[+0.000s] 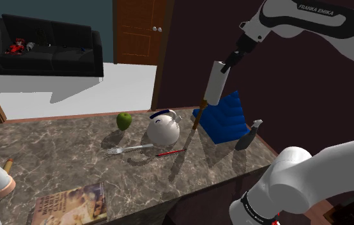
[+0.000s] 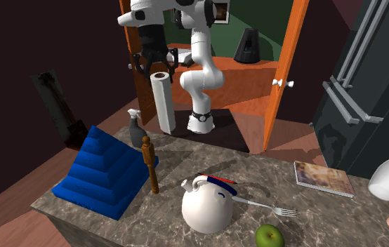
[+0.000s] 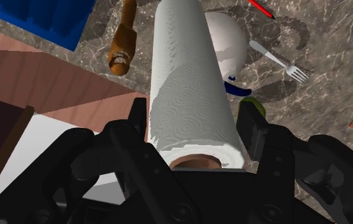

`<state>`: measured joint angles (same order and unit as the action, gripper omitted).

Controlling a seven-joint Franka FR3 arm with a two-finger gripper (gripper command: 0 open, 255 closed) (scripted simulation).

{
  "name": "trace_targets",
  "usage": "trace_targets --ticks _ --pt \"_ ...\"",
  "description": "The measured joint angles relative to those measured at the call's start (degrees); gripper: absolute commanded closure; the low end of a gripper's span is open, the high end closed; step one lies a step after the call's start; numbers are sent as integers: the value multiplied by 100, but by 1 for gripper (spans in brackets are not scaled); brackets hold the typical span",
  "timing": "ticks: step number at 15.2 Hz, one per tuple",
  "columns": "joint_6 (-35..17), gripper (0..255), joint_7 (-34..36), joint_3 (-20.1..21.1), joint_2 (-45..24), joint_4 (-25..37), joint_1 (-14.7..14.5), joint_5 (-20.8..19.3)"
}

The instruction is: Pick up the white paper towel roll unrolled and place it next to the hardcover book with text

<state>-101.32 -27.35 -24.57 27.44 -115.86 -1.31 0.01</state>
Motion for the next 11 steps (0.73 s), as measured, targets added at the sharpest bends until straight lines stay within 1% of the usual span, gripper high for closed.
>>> trace_targets --ticks 7,11 --pt "-111 255 1035 900 540 -589 -139 55" --pt "-234 255 1611 1398 664 -806 -272 171"
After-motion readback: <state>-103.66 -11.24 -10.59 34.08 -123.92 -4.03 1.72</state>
